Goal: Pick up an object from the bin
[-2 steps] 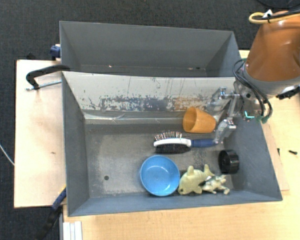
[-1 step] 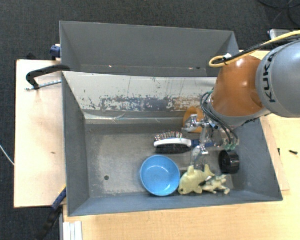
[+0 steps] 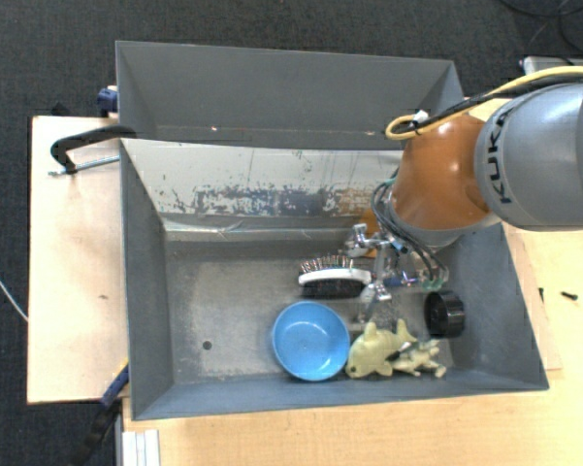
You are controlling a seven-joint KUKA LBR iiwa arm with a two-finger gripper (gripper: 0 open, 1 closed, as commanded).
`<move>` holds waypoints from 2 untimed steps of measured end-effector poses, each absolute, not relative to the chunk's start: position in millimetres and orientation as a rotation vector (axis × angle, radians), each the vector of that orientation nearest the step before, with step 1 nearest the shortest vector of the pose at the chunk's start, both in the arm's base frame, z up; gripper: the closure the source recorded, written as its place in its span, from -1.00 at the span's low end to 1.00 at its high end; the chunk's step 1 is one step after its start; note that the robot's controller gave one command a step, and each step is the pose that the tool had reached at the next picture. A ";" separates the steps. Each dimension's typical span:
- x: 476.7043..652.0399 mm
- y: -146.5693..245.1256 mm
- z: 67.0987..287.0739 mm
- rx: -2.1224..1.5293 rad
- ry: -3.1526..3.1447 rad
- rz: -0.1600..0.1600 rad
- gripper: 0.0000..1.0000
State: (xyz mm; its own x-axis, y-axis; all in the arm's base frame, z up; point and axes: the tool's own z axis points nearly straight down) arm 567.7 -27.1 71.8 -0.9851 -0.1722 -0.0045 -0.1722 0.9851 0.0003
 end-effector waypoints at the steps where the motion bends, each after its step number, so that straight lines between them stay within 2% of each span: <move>1: 568.7 -27.9 73.7 -0.272 3.122 -0.002 1.00; 2: 578.1 -1.8 164.1 -0.808 3.026 -0.001 1.00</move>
Offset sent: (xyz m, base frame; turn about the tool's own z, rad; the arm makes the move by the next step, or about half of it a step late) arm 0.0000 0.0000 0.0000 0.0000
